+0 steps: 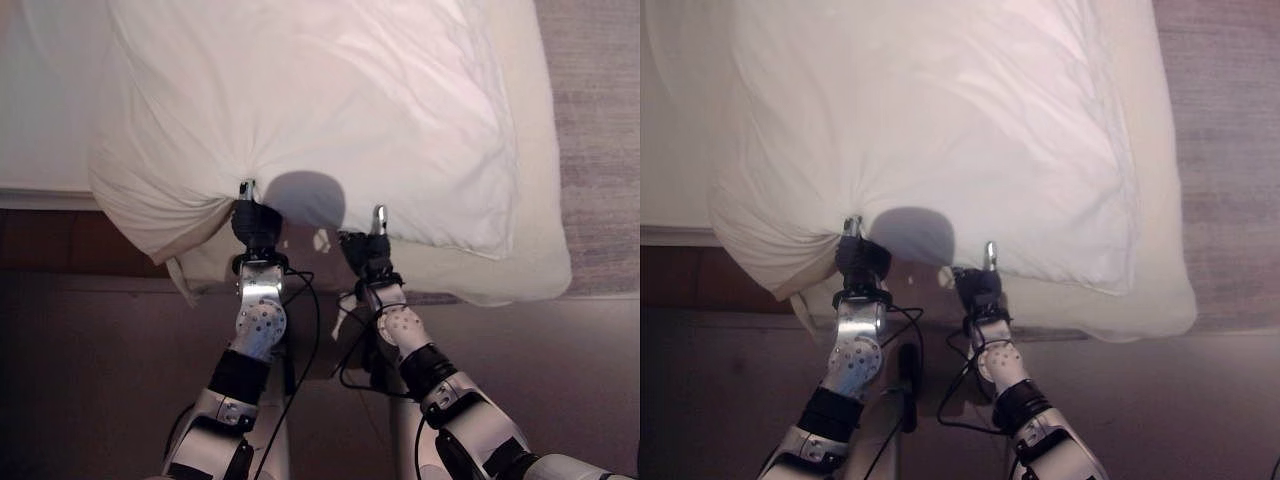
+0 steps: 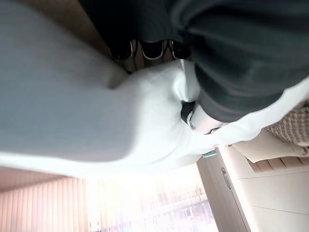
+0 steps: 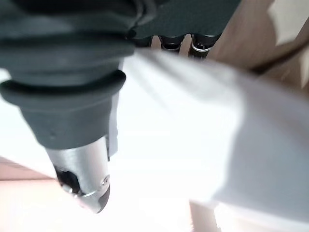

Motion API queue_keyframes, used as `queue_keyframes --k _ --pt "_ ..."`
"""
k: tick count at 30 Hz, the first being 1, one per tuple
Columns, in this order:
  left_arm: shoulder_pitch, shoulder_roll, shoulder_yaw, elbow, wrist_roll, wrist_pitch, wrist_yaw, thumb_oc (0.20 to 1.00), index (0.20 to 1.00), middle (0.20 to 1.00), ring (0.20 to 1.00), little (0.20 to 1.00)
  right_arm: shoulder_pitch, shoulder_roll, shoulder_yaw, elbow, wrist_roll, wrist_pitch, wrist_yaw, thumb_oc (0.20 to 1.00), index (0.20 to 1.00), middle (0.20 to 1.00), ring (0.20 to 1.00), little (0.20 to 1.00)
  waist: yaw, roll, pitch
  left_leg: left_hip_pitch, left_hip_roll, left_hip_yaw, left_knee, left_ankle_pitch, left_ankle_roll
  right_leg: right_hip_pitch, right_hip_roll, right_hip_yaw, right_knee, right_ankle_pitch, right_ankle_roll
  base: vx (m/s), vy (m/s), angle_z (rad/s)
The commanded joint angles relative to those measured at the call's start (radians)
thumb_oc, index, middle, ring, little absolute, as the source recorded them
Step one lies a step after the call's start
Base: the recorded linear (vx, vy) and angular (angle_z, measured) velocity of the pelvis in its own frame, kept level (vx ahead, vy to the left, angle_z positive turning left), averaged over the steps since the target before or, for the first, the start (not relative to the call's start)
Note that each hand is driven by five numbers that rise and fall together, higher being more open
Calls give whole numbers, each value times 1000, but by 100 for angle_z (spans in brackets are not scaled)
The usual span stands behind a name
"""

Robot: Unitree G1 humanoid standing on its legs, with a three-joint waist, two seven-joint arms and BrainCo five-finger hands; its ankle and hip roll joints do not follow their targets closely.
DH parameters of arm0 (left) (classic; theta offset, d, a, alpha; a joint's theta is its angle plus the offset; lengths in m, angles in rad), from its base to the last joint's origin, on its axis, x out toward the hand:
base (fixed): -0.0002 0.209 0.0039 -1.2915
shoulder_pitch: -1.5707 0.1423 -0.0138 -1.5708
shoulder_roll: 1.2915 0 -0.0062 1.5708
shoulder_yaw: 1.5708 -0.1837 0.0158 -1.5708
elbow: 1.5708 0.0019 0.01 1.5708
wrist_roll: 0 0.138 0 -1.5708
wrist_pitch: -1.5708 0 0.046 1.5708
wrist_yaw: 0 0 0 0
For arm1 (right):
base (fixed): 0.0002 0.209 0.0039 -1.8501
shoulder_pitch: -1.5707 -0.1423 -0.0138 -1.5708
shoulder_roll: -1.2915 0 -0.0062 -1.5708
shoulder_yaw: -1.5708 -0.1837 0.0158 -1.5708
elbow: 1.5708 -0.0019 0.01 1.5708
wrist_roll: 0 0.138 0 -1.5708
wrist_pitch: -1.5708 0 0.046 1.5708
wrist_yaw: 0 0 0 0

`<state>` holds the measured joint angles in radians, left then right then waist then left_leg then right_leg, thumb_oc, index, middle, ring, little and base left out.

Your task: Make the bed

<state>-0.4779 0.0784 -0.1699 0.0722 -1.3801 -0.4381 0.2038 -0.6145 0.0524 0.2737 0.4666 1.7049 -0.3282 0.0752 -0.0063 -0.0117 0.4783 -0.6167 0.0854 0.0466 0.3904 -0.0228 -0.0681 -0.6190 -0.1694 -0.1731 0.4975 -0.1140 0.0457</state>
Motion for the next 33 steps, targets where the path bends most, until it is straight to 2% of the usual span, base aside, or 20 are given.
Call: queue_keyframes --k 1,7,8,18,26,27,28,29,30,33 --pt "-11 -2 -4 -205 152 -68 9 200 200 200 200 200 11 -14 -65 -132 14 -68 19 1000 1000 1000 1000 1000 25 37 -60 -27 -22 3 1 -19 9 10 -6 14 -91 59 75 0 0 0" --pt "14 18 59 -225 220 -93 70 200 200 200 200 200 41 -64 -140 -189 -1 -104 27 1000 1000 1000 1000 1000 17 42 -72 -46 -22 -3 7 -24 16 -15 -11 14 -77 55 78 9 2 1" --pt "21 28 96 -226 248 -105 97 200 200 200 200 200 48 -85 -170 -190 -5 -111 22 1000 1000 1000 1000 1000 17 40 -74 -46 -23 -4 7 -24 16 -18 -9 16 -75 55 79 0 0 0" --pt "31 49 240 -221 353 -154 239 200 200 200 200 200 71 -169 -294 -156 -38 -113 -4 1000 1000 1000 1000 1000 9 38 -100 -71 -20 -2 16 -31 19 -57 -11 22 -51 46 80 0 0 0" --pt "30 52 277 -205 364 -157 267 200 200 200 200 200 79 -214 -341 -130 -60 -103 -2 1000 1000 1000 1000 1000 1 37 -108 -80 -19 -1 15 -31 17 -69 -9 25 -48 46 81 0 0 0" --pt "32 52 278 -205 364 -156 266 200 200 200 200 200 82 -219 -345 -128 -64 -100 -2 865 865 865 865 865 0 37 -108 -82 -18 -1 16 -32 18 -71 -8 27 -47 46 81 0 0 0" --pt "31 52 280 -200 362 -162 267 200 200 200 200 200 81 -224 -351 -123 -65 -98 2 595 595 595 595 595 -2 36 -109 -82 -18 0 18 -33 18 -72 -7 28 -46 46 82 0 0 0" --pt "26 51 277 -199 362 -166 268 200 200 200 200 200 76 -229 -351 -124 -68 -100 1 448 448 448 448 448 -2 35 -107 -87 -19 0 24 -30 14 -75 -7 28 -43 47 80 0 0 0" --pt "25 52 284 -197 362 -169 269 200 200 200 200 200 77 -235 -353 -121 -75 -94 3 200 200 200 200 200 -3 35 -107 -87 -19 0 24 -32 17 -76 -7 28 -42 47 81 0 0 0" --pt "25 51 291 -187 360 -169 270 200 200 200 200 200 76 -246 -364 -114 -79 -84 18 200 200 200 200 200 -4 35 -106 -86 -19 2 18 -30 19 -81 -7 33 -42 48 83 -4 8 -5"
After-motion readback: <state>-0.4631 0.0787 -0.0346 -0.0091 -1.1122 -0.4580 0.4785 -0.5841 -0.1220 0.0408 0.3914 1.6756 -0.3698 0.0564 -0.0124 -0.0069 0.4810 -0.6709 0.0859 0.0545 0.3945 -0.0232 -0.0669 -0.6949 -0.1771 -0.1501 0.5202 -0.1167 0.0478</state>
